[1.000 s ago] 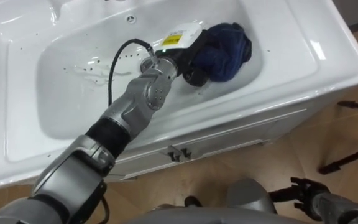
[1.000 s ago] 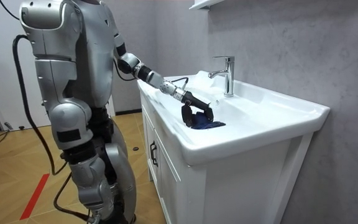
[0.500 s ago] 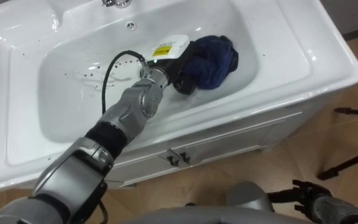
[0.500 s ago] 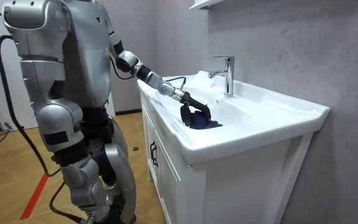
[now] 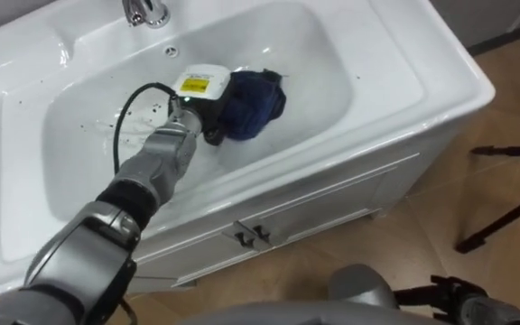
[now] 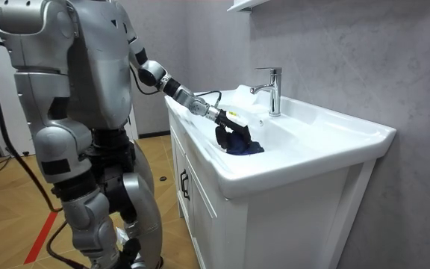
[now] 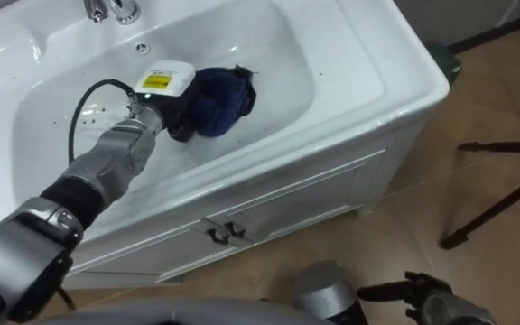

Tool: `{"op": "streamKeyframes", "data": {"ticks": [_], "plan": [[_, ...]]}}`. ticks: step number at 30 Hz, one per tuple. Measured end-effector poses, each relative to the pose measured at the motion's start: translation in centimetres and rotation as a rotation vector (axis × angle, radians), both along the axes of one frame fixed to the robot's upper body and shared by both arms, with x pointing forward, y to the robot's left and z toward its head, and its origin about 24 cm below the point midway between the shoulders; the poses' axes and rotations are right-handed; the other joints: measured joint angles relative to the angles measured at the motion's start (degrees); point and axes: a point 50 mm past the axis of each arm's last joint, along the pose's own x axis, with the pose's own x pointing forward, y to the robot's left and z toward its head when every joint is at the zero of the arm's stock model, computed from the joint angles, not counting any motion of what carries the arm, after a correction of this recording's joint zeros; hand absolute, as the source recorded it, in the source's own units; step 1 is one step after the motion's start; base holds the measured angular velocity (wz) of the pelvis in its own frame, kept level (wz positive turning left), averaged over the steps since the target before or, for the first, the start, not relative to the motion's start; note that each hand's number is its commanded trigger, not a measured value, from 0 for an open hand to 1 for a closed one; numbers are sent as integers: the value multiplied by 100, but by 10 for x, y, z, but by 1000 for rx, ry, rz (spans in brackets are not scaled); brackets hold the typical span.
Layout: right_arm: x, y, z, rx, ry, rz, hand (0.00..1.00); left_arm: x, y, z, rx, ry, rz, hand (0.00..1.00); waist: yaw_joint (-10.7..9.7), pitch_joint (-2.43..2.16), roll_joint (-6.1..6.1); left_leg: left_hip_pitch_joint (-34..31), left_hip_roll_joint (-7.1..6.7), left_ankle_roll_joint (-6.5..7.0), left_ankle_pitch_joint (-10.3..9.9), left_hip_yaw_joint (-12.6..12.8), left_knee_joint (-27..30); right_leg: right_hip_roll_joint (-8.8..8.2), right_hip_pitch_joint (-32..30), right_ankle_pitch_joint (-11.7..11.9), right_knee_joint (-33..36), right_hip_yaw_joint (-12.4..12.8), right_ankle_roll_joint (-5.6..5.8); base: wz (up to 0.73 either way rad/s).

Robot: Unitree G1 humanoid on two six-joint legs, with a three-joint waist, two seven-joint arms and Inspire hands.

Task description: Wipe basin

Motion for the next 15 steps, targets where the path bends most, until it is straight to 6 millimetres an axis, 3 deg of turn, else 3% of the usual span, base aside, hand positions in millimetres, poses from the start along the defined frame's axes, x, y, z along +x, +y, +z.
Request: {"op": "streamKeyframes", "data": {"ticks": [4, 7, 15], "plan": [[-2, -4, 2, 13, -36, -99, 0, -4, 34, -3, 129, 45, 47, 100, -45, 6, 143, 0, 15, -16, 9, -16, -33, -11, 1, 6, -21, 18, -11, -1], [-2, -9, 3, 28, -94, -238, 0, -11, 52, -5, 183, 74, 80, 100, -56, 40, 271, 1, 23, -27, 16, -9, -65, -9, -29, 4, -9, 62, -11, -4], [-3, -16, 7, 37, -164, -370, 0, -31, 88, -6, 327, 87, 107, 100, 107, 42, 254, -34, -14, -97, 61, -39, -131, -16, -165, -65, 105, 77, -65, -3]]}}
